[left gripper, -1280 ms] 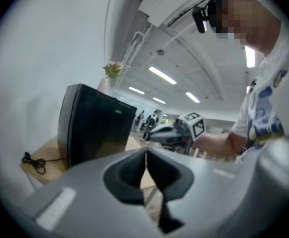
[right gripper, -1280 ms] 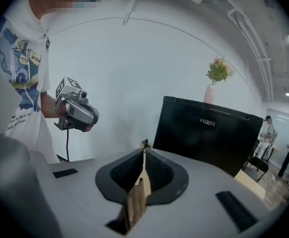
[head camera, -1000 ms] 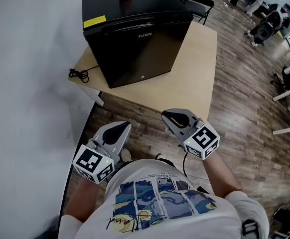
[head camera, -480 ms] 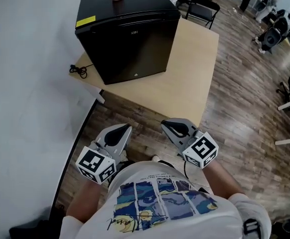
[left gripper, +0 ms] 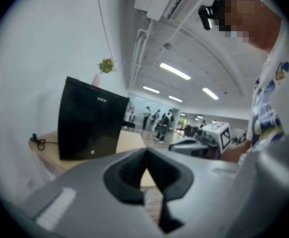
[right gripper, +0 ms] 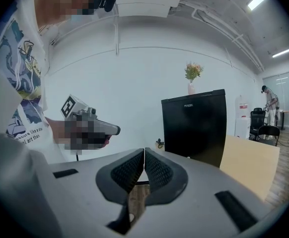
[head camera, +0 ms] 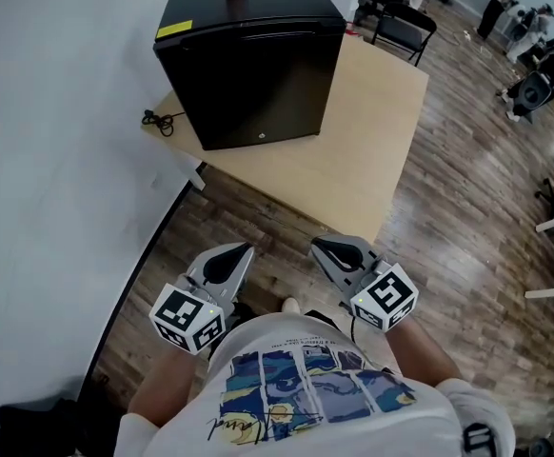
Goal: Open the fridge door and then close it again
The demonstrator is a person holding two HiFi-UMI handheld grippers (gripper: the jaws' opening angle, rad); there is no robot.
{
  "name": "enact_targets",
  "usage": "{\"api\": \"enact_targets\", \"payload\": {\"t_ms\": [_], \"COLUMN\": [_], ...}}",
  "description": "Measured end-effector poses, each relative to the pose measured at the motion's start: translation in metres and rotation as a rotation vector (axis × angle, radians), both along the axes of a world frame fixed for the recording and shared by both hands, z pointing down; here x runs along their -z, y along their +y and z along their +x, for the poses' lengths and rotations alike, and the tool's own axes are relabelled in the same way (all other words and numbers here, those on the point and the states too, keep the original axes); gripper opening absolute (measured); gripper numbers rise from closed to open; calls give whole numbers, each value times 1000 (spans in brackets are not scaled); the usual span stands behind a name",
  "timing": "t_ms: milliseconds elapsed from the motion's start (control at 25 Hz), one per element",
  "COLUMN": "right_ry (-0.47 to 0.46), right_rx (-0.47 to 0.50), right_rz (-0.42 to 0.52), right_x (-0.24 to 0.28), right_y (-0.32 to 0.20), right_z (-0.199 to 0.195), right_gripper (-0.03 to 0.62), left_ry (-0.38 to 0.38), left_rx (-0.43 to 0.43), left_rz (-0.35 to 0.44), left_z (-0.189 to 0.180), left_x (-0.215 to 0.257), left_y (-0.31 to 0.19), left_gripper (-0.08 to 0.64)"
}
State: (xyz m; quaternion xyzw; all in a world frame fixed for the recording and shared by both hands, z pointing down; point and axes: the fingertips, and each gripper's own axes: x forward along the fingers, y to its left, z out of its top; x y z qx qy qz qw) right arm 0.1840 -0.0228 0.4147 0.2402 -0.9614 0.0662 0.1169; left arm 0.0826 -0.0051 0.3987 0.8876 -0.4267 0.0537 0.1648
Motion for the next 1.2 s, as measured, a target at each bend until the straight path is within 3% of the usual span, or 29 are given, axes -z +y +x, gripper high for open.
{"api": "enact_targets", "payload": {"t_ms": [1200], "right_ry": [5], "right_rx": [27], "right_rz": [19], "right_x": [-2], "right_y": [22], "right_z": [22], "right_gripper": [14], "left_ry": [-13], "left_rx": [-25], "left_rz": [0], "left_z": [35], "left_x": [-9], "left_y": [19], "left_gripper": [11]}}
